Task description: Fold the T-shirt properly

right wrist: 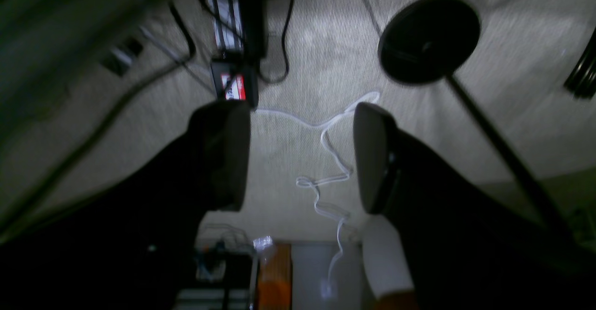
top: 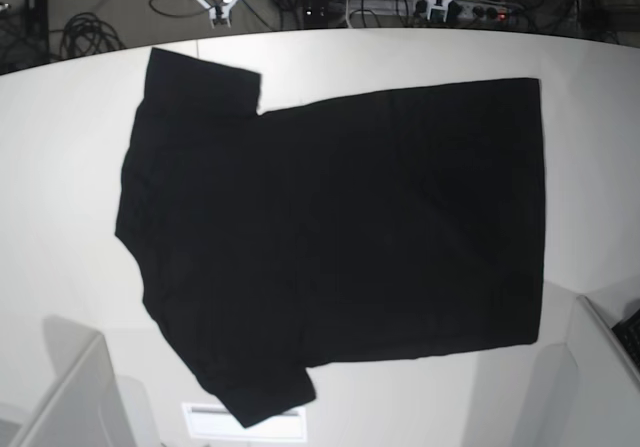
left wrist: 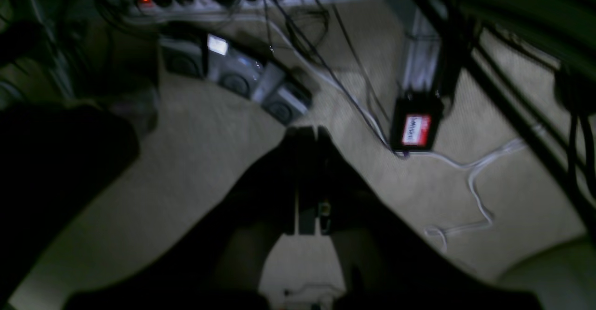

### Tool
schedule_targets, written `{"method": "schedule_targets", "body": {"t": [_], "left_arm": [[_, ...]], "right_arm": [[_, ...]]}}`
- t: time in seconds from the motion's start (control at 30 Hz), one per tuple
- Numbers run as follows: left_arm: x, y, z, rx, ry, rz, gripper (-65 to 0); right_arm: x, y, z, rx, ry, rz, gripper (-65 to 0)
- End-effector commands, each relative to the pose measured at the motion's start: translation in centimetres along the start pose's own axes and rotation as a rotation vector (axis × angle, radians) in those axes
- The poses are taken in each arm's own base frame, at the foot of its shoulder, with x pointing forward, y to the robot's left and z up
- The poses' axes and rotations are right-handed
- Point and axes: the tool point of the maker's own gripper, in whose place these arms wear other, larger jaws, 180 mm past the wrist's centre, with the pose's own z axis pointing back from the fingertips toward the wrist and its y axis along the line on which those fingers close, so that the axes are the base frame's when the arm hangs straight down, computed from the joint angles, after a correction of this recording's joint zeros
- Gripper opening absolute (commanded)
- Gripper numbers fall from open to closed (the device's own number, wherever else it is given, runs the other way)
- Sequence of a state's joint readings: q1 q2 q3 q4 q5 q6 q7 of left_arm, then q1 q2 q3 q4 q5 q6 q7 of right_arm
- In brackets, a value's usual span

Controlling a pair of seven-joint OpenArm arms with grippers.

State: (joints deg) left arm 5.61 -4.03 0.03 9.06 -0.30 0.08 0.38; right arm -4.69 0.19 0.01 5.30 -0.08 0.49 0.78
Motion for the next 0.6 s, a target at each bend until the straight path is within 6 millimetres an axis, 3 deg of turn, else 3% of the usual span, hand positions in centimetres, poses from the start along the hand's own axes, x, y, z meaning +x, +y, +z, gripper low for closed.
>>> {"method": "schedule_targets", "body": {"t": [0.0, 0.07, 0.17, 0.23, 0.27, 0.37, 0.43, 0.53, 0.57], "left_arm": [[0.1, 0.3, 0.0, 0.008, -0.007, 0.002, -63.8], [0.2, 0.2, 0.0, 0.007, -0.012, 0.003, -57.4], [0.4, 0.1, 0.0, 0.005, -0.019, 0.004, -39.0], [0.6, -0.4, 0.0, -0.002, -0.022, 0.006, -28.8], [0.6, -0.6, 0.0, -0.005, -0.023, 0.006, -27.8], [0.6, -0.7, 0.0, -0.007, -0.023, 0.006, -34.1], [0.6, -0.7, 0.0, -0.007, -0.023, 0.006, -43.3], [0.6, -0.8, 0.0, -0.008, -0.023, 0.007, -62.7], [0.5, -0.8, 0.0, -0.008, -0.021, 0.006, -65.0]], "right_arm": [[-0.7, -0.7, 0.0, -0.011, 0.016, 0.002, -37.2], [-0.7, -0.7, 0.0, -0.011, 0.013, 0.000, -46.1], [-0.5, -0.5, 0.0, -0.008, 0.007, -0.004, -65.0], [-0.4, -0.5, 0.0, -0.008, 0.002, -0.004, -65.0], [-0.4, -0.5, 0.0, -0.008, 0.002, -0.004, -65.0], [-0.2, -0.5, 0.0, -0.008, -0.002, -0.006, -65.0], [-0.1, -0.5, 0.0, -0.008, -0.004, -0.006, -65.0], [-0.1, -0.5, 0.0, -0.009, -0.004, 0.001, -65.0], [-0.2, -0.5, 0.0, -0.009, -0.002, 0.001, -65.0]]}}
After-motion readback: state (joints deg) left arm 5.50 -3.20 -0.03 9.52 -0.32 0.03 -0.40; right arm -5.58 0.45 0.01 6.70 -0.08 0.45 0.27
